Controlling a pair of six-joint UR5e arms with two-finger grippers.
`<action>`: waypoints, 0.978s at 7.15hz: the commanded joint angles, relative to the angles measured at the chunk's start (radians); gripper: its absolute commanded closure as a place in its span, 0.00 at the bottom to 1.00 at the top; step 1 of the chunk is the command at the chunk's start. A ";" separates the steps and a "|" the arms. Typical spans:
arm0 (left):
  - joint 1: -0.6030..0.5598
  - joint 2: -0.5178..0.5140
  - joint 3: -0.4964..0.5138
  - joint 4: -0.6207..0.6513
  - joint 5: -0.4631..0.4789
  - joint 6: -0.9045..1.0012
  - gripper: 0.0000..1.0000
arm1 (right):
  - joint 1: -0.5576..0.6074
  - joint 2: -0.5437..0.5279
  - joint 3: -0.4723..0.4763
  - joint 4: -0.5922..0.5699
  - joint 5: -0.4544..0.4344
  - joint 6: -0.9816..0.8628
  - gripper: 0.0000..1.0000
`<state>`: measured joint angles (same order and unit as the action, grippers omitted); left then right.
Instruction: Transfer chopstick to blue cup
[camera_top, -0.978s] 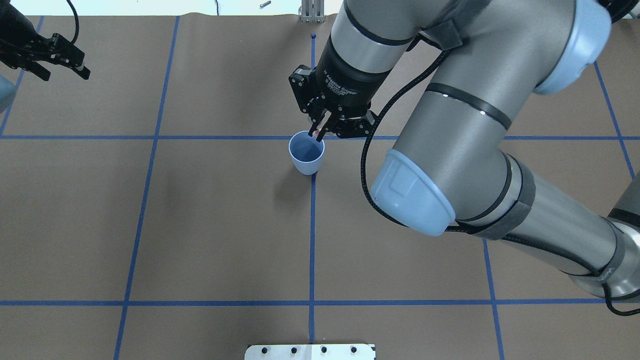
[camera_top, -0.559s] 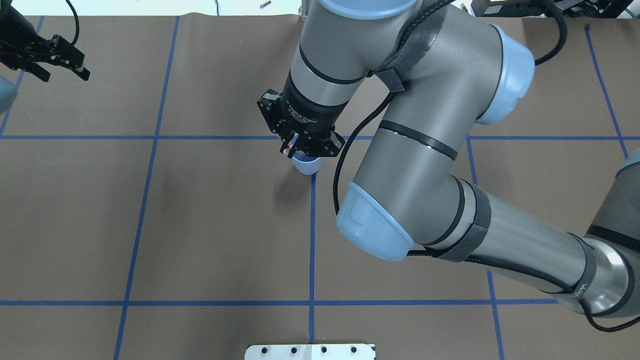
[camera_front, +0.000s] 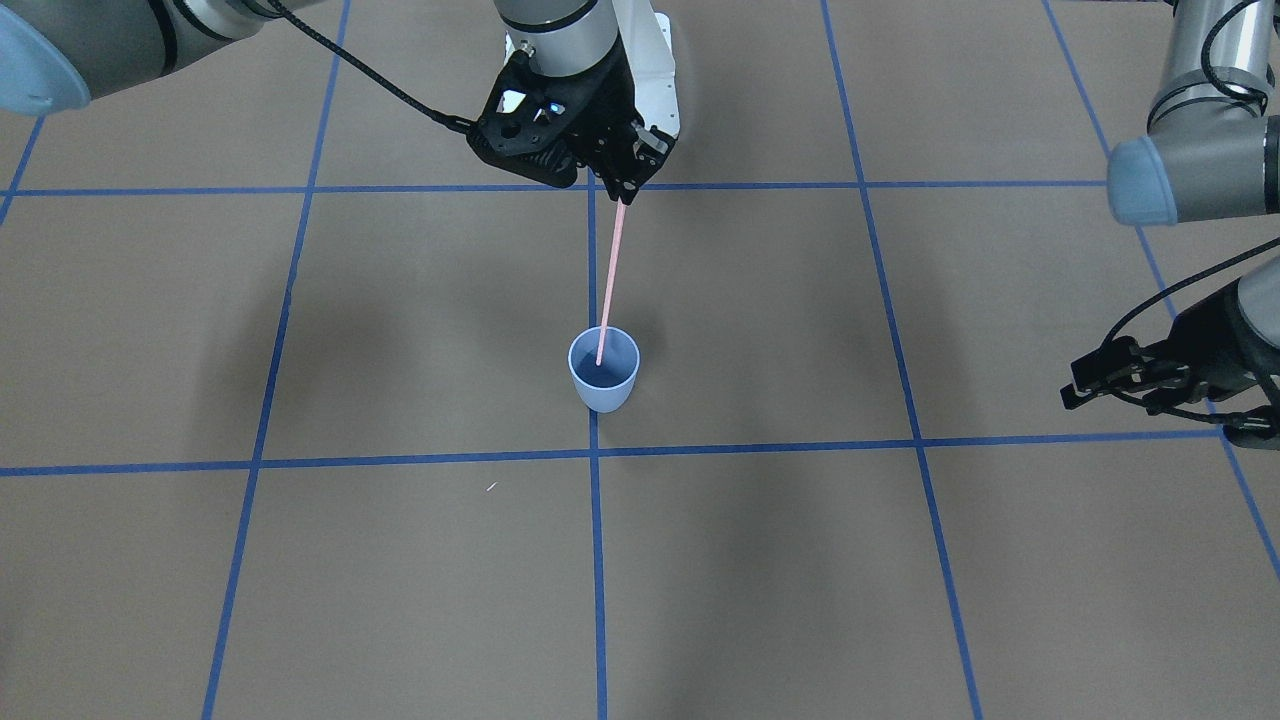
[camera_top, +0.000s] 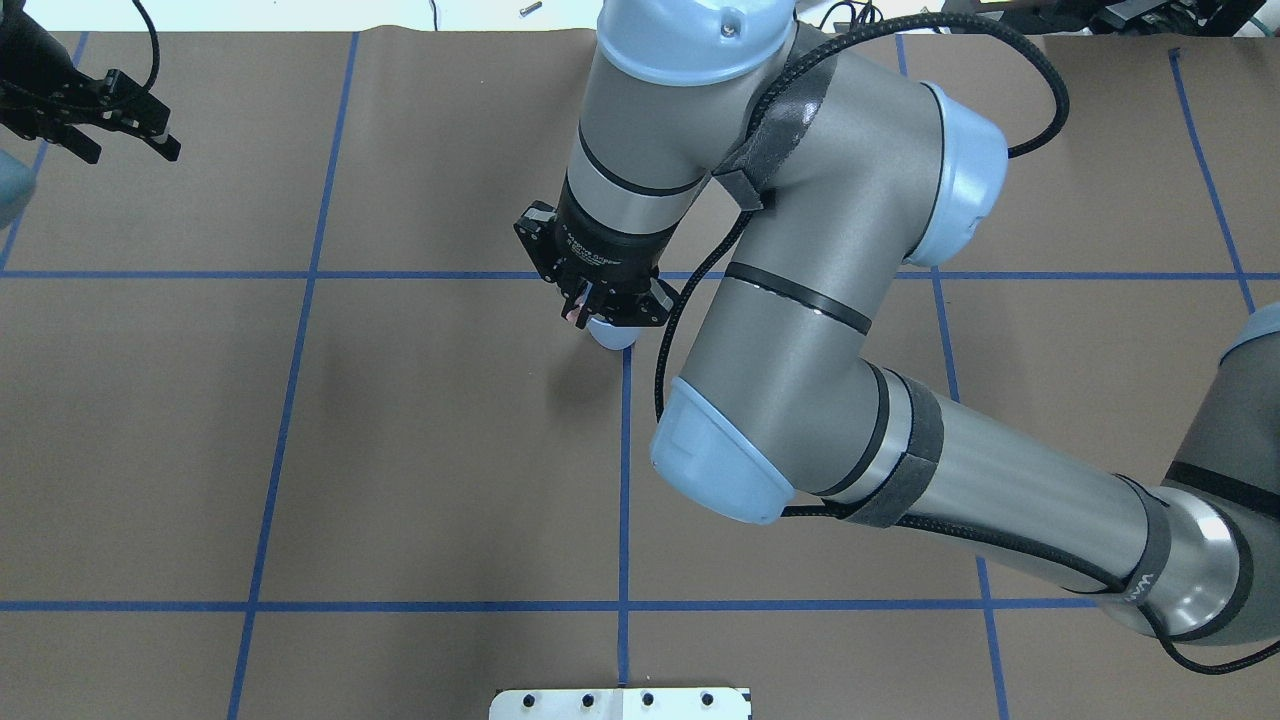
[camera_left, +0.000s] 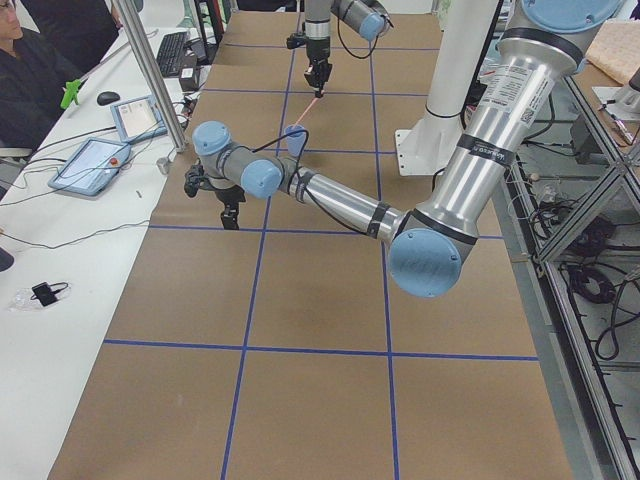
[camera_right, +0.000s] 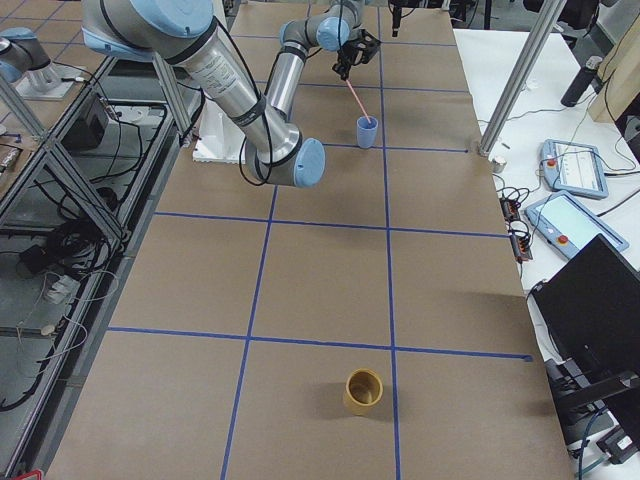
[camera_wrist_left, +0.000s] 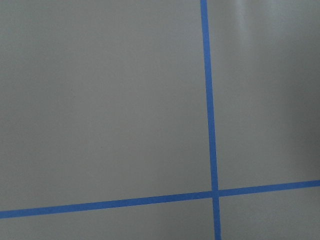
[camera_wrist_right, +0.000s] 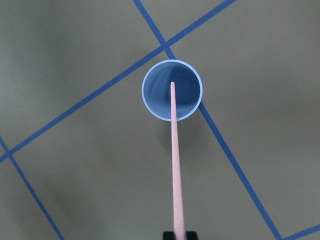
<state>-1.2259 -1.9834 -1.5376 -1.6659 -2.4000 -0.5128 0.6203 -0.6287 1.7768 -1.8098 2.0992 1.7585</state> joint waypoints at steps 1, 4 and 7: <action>-0.003 -0.002 0.002 0.002 0.002 0.000 0.02 | -0.007 -0.003 -0.023 0.021 -0.001 -0.004 1.00; -0.010 -0.002 -0.001 0.005 0.004 0.000 0.02 | -0.007 -0.025 -0.079 0.133 0.008 0.019 1.00; -0.012 -0.005 -0.004 0.005 -0.004 -0.001 0.02 | 0.002 -0.042 -0.073 0.154 0.012 0.016 0.00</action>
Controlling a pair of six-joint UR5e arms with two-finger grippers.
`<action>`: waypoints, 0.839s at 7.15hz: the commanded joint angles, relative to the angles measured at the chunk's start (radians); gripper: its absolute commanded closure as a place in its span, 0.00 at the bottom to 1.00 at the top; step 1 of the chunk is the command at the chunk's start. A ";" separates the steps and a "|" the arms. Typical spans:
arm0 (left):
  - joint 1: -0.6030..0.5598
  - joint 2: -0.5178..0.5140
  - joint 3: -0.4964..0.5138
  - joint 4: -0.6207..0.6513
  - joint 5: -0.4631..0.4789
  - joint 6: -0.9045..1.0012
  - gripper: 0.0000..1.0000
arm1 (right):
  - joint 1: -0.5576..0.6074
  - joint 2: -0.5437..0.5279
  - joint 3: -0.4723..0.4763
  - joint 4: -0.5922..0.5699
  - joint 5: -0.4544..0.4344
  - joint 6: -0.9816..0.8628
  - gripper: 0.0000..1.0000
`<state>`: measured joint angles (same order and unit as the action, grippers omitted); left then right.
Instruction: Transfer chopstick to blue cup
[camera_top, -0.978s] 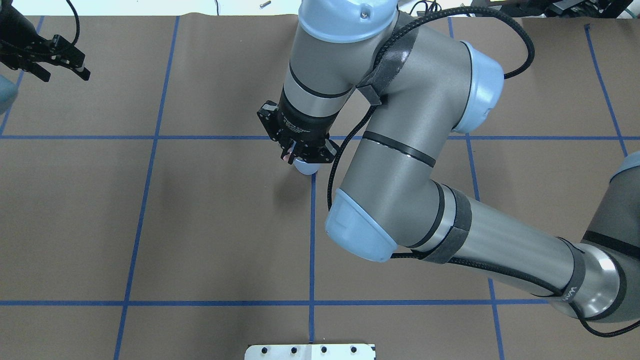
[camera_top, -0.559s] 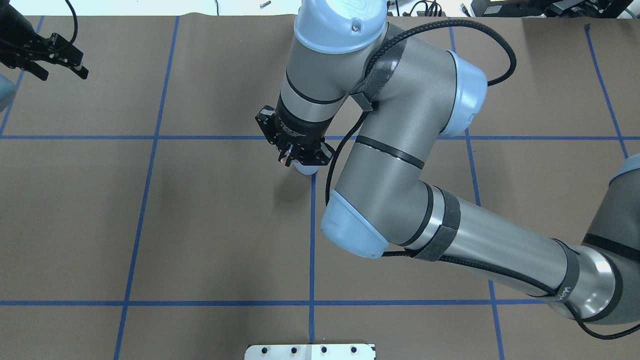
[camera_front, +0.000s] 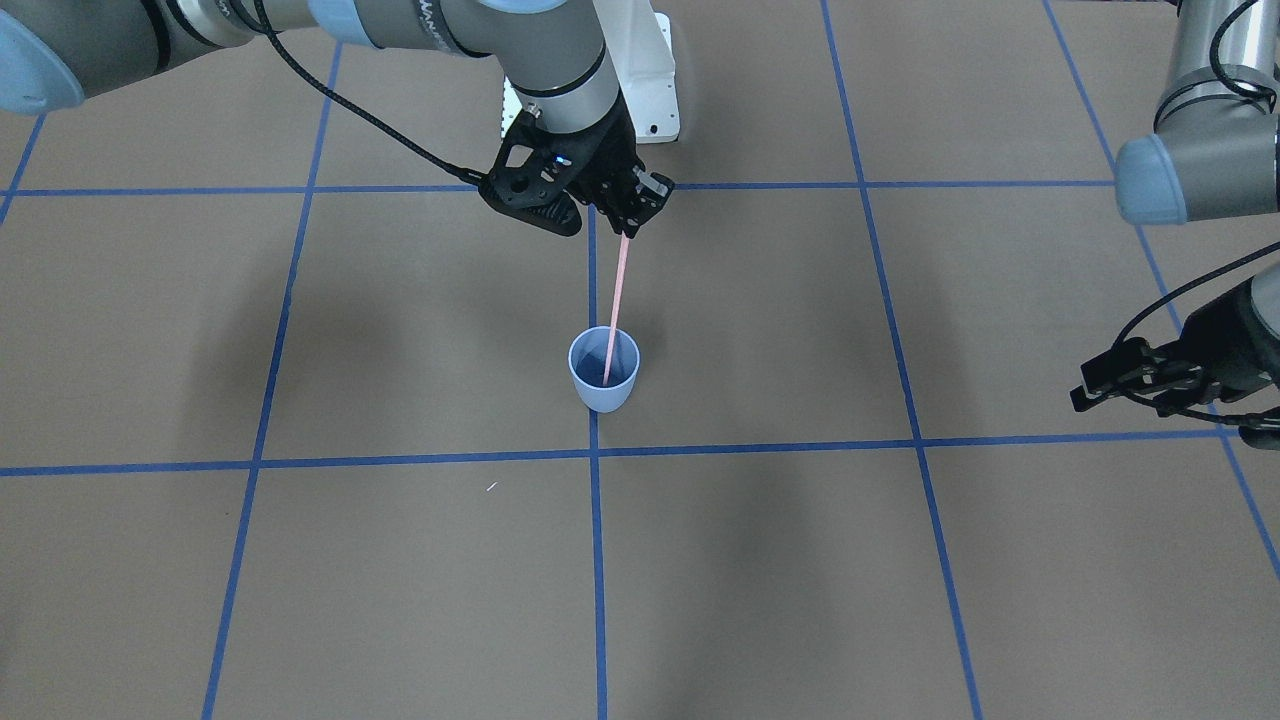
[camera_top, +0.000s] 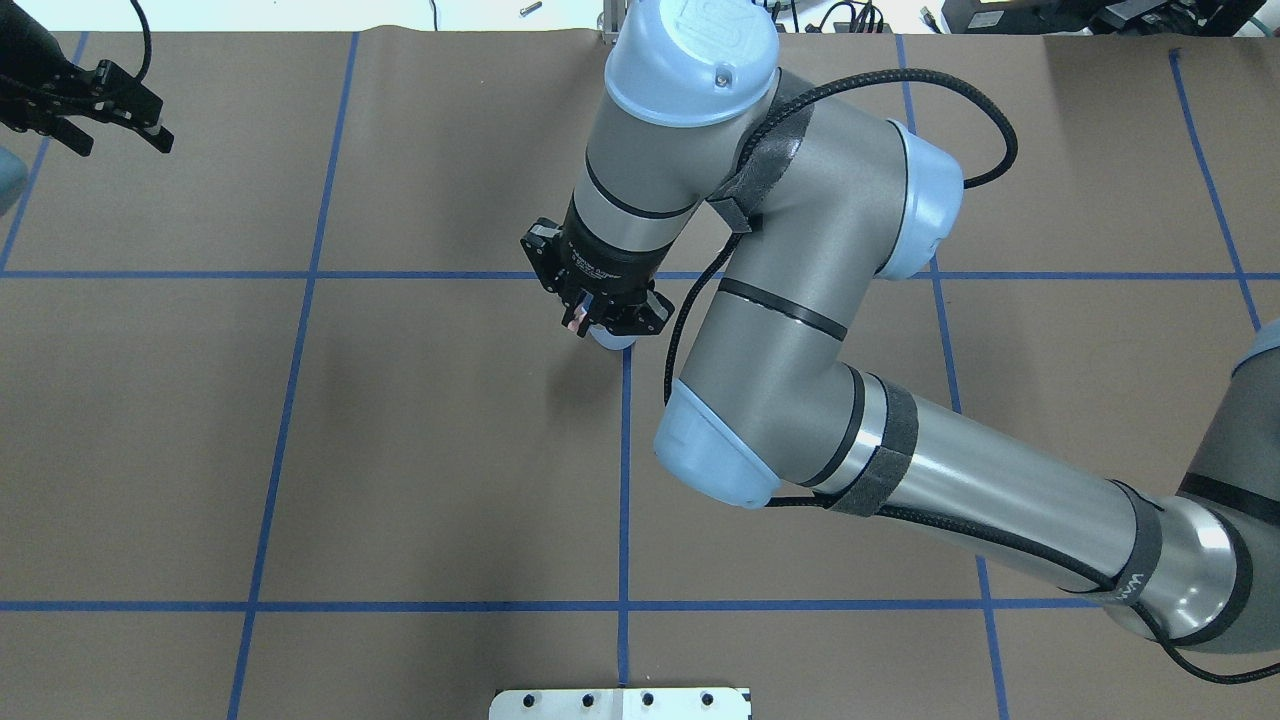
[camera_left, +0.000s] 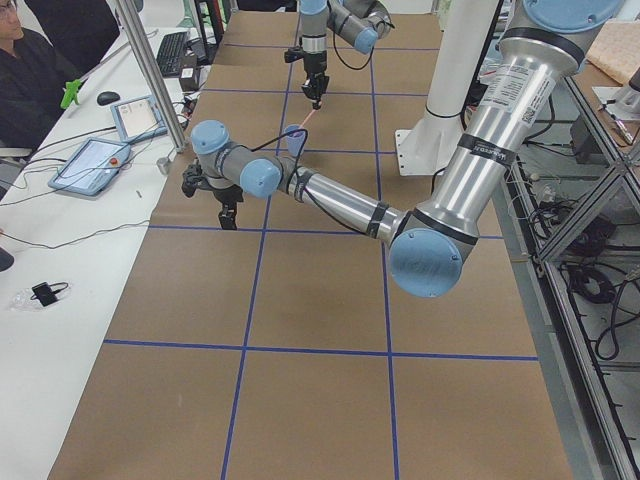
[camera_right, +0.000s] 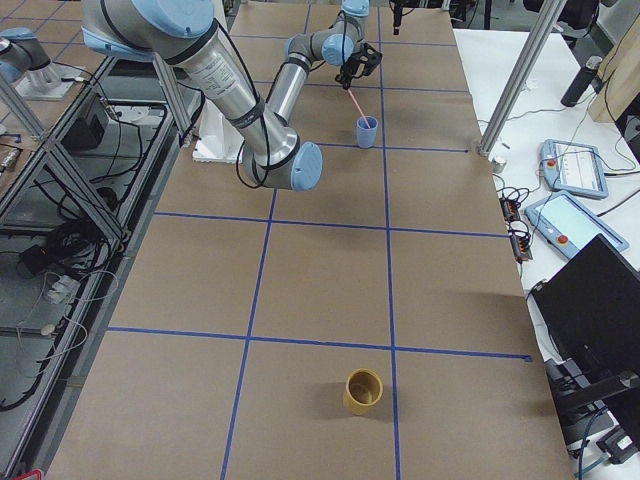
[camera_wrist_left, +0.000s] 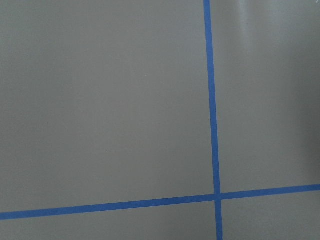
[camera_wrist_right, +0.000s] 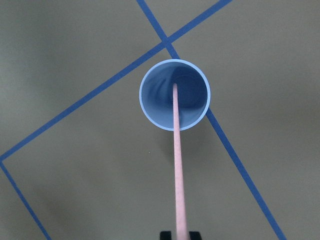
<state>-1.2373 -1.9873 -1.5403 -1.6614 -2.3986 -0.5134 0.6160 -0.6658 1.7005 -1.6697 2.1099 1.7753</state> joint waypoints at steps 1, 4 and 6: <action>-0.002 -0.001 -0.004 0.002 -0.007 0.000 0.02 | 0.022 -0.012 0.004 0.015 0.004 0.000 0.00; -0.002 -0.002 -0.009 -0.003 -0.007 0.001 0.02 | 0.161 -0.038 0.008 0.011 0.079 -0.014 0.00; -0.016 0.004 -0.027 -0.008 -0.005 0.004 0.02 | 0.256 -0.192 0.108 0.008 0.071 -0.119 0.00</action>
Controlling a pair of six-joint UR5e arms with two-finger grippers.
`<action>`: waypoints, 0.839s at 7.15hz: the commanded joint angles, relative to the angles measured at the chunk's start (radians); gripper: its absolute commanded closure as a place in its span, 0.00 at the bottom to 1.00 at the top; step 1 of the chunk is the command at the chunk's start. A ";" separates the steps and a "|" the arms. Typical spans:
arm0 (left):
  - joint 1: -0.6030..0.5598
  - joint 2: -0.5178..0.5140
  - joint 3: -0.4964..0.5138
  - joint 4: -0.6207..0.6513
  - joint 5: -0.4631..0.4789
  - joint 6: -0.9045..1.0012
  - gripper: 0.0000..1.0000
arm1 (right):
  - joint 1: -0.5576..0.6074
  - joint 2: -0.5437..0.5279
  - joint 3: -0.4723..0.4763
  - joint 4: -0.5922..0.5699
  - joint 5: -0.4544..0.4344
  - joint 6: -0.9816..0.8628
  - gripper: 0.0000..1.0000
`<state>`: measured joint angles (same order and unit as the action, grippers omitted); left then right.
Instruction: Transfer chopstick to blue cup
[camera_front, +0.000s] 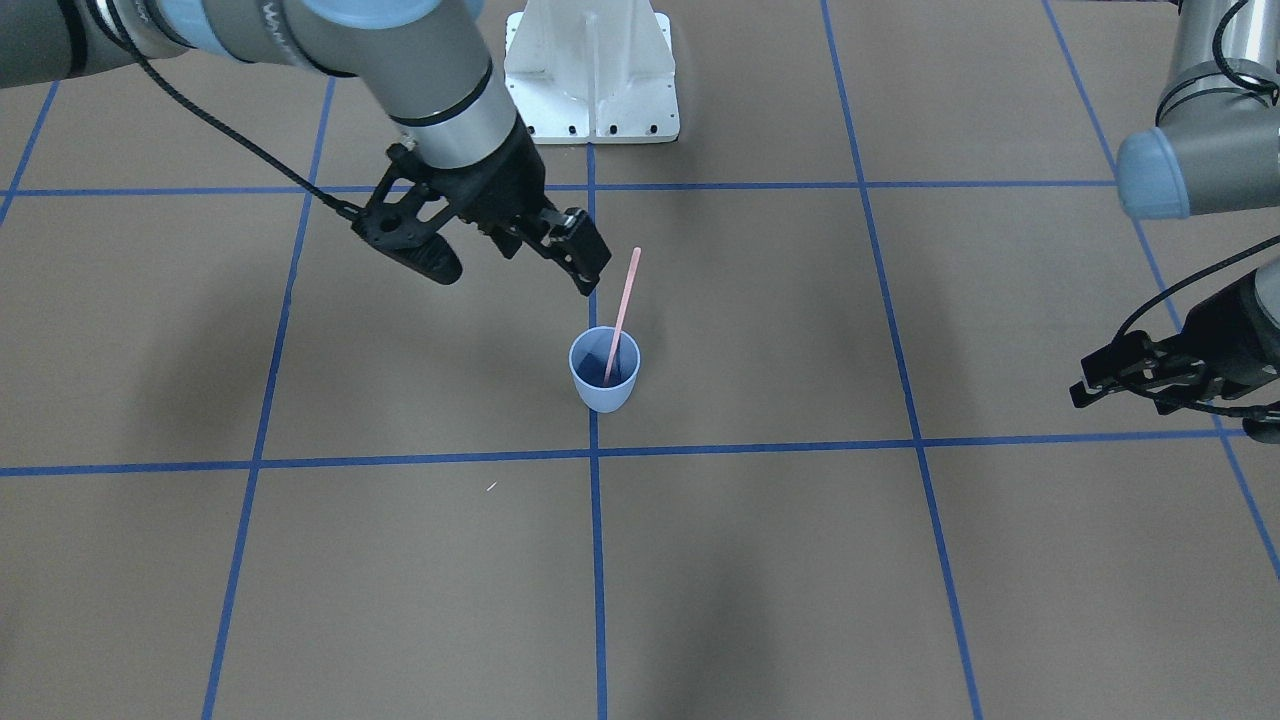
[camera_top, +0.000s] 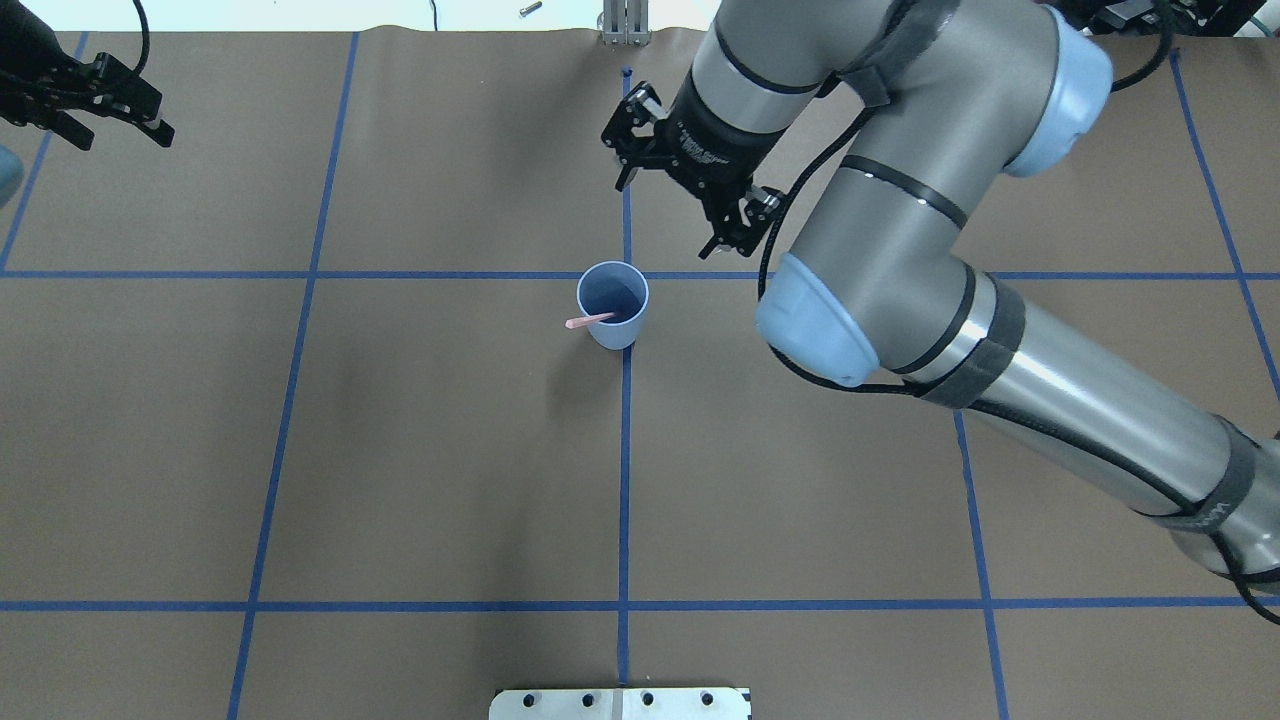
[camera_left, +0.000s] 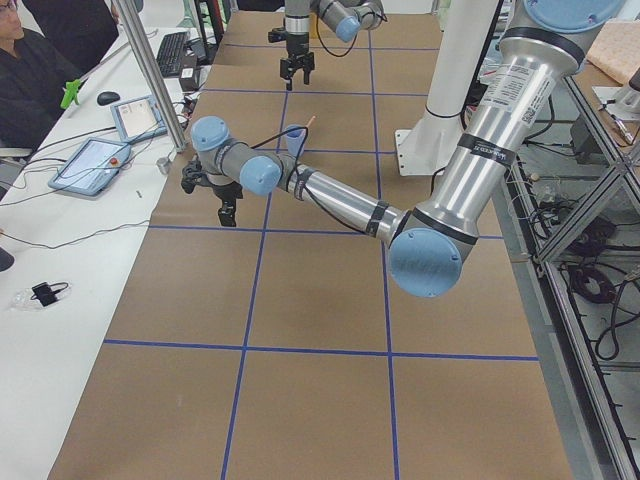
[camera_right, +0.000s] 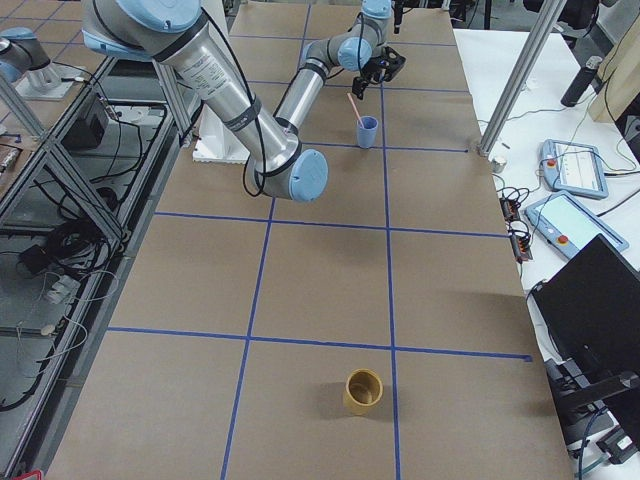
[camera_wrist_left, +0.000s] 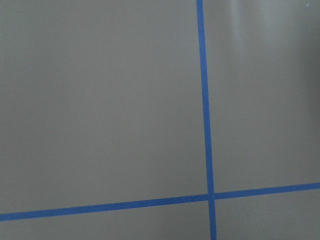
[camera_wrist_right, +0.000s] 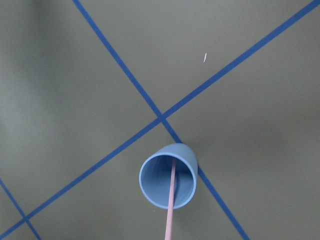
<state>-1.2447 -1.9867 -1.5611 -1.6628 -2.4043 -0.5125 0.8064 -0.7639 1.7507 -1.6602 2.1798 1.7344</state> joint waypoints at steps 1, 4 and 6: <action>-0.042 0.020 -0.010 -0.003 -0.003 0.090 0.02 | 0.141 -0.197 0.122 -0.007 0.008 -0.239 0.00; -0.212 0.068 0.073 0.011 0.005 0.339 0.02 | 0.368 -0.510 0.161 -0.007 0.070 -0.837 0.00; -0.312 0.072 0.130 0.018 0.007 0.549 0.02 | 0.553 -0.690 0.106 -0.006 0.104 -1.336 0.00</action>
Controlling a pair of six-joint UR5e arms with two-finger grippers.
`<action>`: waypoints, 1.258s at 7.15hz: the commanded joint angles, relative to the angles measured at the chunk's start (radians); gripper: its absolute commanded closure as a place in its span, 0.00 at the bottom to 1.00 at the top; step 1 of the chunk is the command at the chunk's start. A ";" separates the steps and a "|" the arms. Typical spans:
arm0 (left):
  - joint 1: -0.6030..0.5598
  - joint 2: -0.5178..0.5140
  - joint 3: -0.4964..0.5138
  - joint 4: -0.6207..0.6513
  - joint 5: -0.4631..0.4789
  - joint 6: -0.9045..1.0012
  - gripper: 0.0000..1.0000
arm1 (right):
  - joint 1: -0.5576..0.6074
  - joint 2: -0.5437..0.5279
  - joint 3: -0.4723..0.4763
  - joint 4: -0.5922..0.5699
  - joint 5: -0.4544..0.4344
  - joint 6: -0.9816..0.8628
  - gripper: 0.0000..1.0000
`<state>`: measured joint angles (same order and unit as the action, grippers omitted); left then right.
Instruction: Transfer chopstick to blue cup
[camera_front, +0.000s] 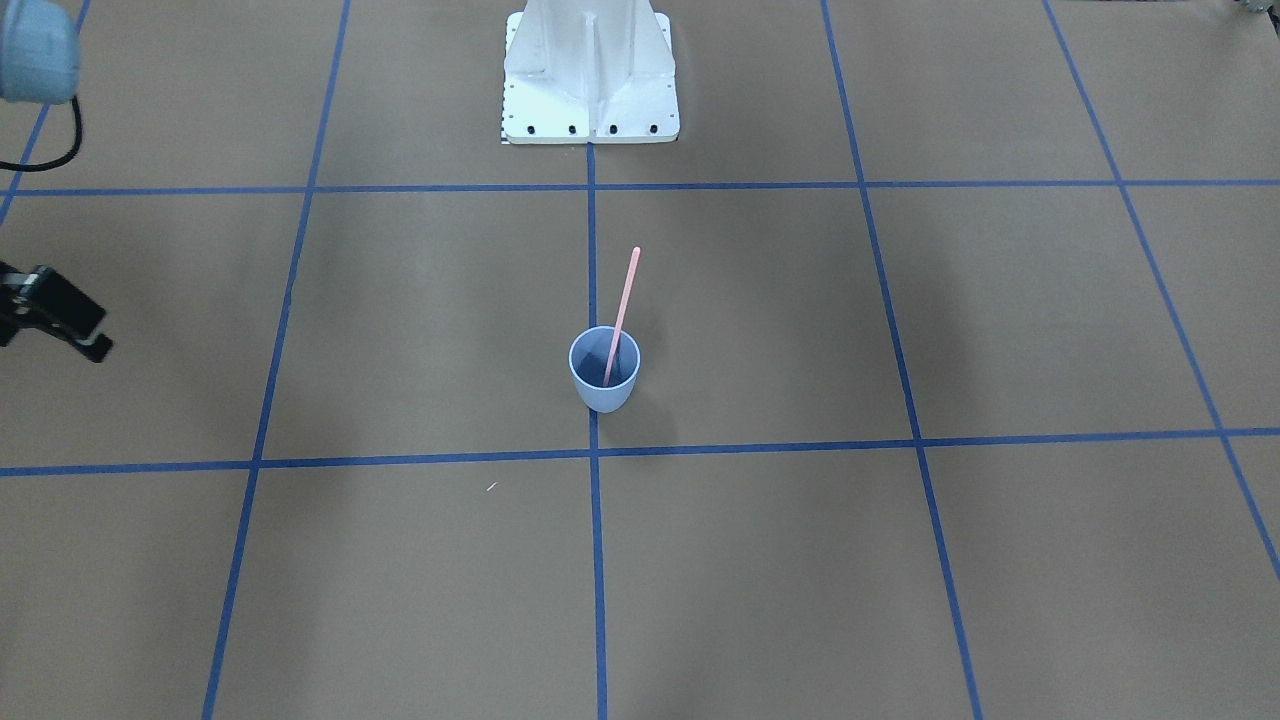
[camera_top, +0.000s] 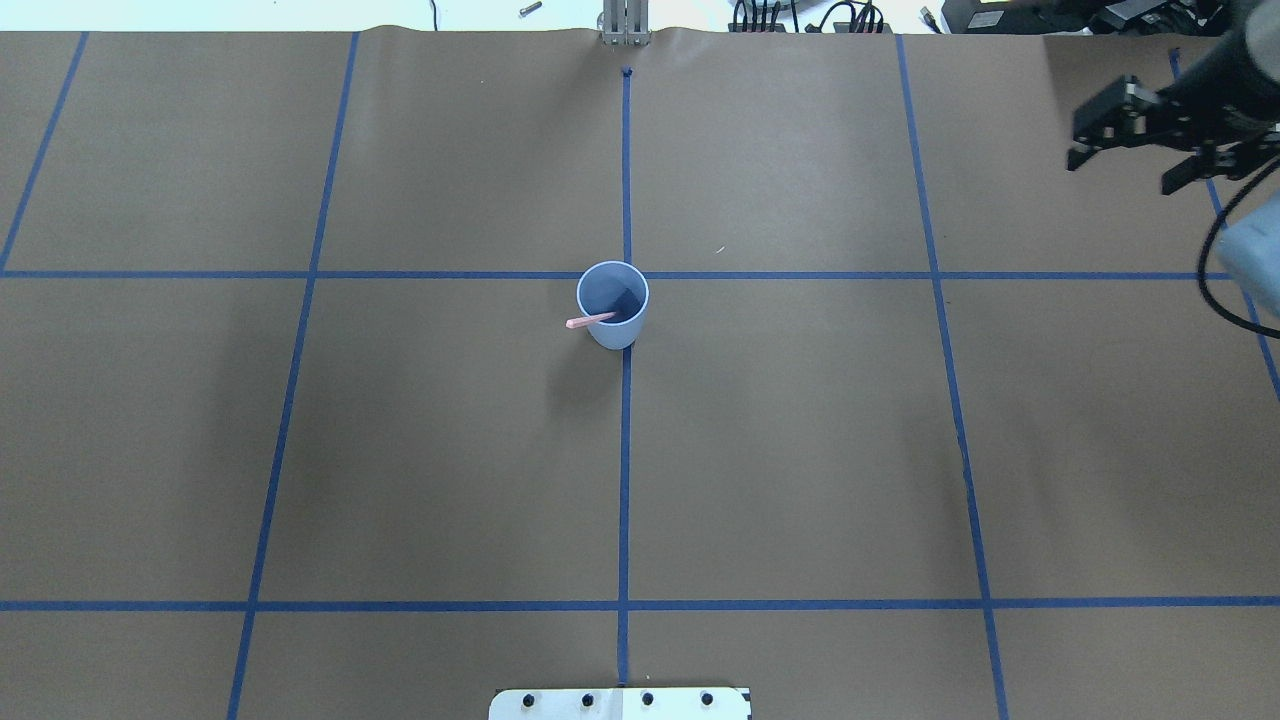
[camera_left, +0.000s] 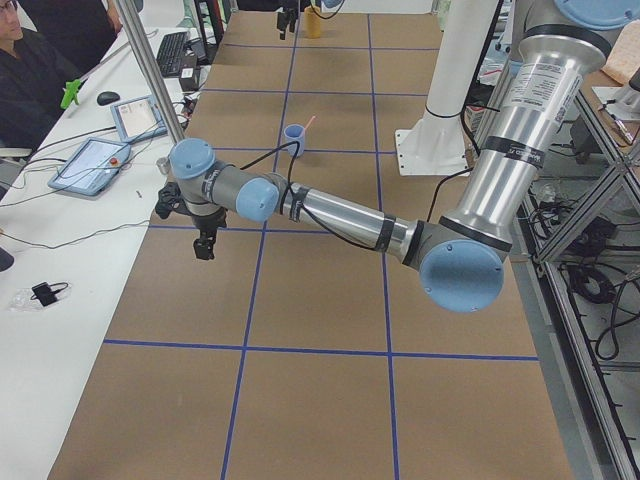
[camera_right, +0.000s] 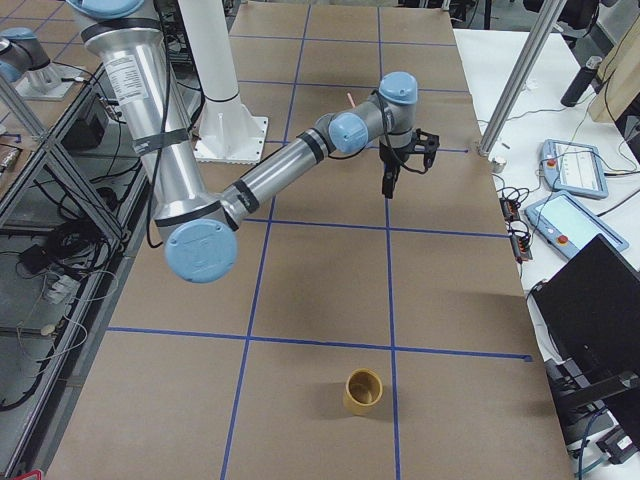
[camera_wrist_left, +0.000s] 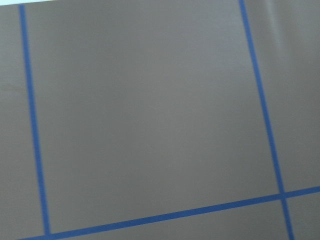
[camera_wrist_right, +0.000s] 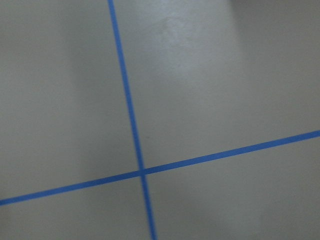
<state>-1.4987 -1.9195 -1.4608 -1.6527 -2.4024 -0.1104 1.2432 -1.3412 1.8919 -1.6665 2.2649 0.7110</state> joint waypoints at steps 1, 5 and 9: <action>-0.076 0.051 0.049 -0.001 0.005 0.226 0.02 | 0.183 -0.171 -0.080 0.002 0.021 -0.473 0.00; -0.112 0.109 0.043 -0.016 0.005 0.242 0.02 | 0.261 -0.168 -0.186 0.010 -0.008 -0.539 0.00; -0.109 0.189 0.048 -0.063 0.008 0.239 0.02 | 0.306 -0.216 -0.211 0.010 0.061 -0.550 0.00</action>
<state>-1.6079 -1.7684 -1.4173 -1.6823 -2.3959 0.1309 1.5418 -1.5418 1.6811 -1.6573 2.3089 0.1637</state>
